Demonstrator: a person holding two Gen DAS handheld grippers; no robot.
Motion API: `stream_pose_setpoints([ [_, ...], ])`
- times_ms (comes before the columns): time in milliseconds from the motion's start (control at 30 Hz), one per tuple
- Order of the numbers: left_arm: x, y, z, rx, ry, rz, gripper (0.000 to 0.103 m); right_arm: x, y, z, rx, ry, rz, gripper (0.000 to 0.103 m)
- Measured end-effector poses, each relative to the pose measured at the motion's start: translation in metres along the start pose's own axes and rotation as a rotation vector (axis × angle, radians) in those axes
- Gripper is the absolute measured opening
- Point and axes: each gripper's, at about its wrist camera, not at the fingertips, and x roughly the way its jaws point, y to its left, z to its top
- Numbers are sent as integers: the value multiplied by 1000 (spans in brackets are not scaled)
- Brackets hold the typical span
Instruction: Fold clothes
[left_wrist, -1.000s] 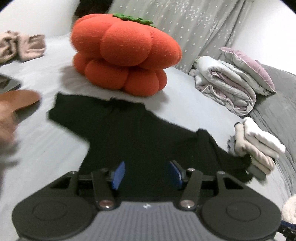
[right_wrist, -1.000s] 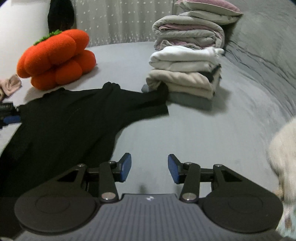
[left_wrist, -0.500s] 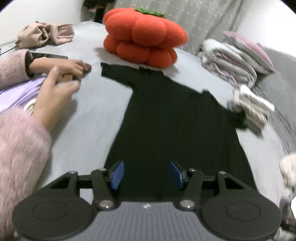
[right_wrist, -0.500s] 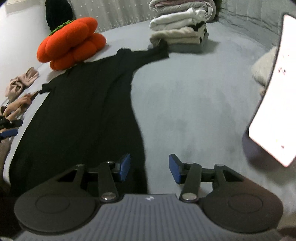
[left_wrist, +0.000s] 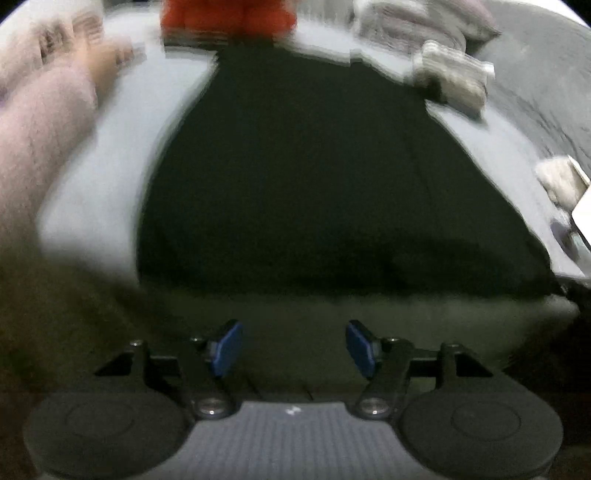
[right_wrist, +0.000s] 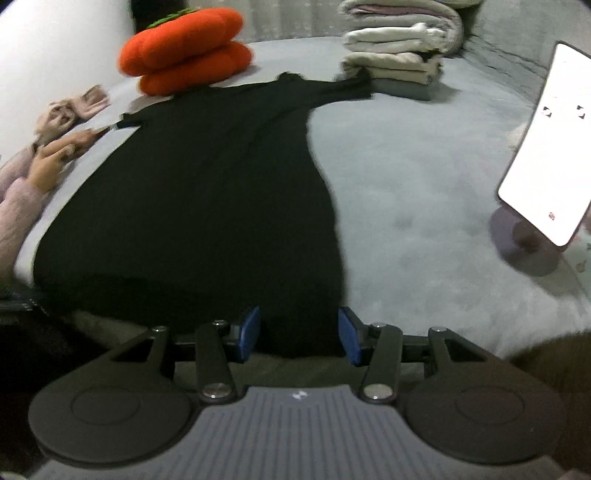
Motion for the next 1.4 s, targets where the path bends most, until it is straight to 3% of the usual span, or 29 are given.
stream_pose_setpoints([
  [100,-8,-8,-5,45,-44,-19,63,0,10,-3,-44,3,-9,51],
  [233,-26,-16,11,82,-126,-28,65,-4,14,-2,-59,-16,-3,51],
  [433,-38,-21,37,91,-178,-45,72,-10,14,6,-44,-44,10,55],
  [500,-41,-23,48,101,-212,-32,79,-9,14,18,-63,-54,7,55],
  [733,-36,-20,103,75,-277,-29,83,-1,17,73,-164,-91,-8,61],
  [1033,1,-21,181,78,-290,-16,88,48,6,143,-139,-95,-11,63],
  [1267,53,-23,239,61,-284,-7,88,100,-14,187,-18,-98,-12,64],
  [1400,84,-31,270,47,-310,-2,88,135,-34,206,114,-95,-30,64],
])
